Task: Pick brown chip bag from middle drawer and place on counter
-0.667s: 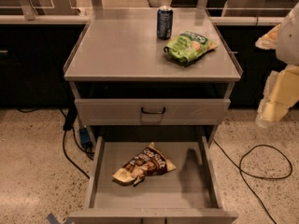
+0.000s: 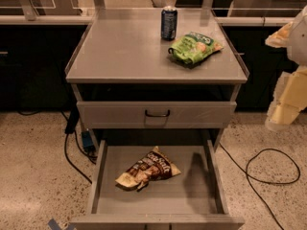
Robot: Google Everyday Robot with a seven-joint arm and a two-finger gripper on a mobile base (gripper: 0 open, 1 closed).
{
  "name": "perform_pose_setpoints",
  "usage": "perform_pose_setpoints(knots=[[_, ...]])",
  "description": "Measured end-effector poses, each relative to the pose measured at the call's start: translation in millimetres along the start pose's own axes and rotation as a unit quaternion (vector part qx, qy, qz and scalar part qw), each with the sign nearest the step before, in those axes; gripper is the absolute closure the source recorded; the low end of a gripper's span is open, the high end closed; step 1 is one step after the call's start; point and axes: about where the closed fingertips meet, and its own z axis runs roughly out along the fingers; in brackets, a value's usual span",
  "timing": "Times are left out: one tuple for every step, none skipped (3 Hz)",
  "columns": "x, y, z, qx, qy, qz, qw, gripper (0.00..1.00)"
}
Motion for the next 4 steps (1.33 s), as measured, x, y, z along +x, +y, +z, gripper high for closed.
perform_pose_setpoints(knots=[[-4.5,7.6,3.8,0.017,-0.014,-0.011,0.9997,0.00],[-9.9,15.4,23.4,0.024,-0.037,-0.017,0.9989,0.00],[-28.2,32.5,81.1,0.013,-0.069,-0.037,0.9968,0.00],[-28.2,32.6,81.3,0.013,-0.069,-0.037,0.9968,0.00]])
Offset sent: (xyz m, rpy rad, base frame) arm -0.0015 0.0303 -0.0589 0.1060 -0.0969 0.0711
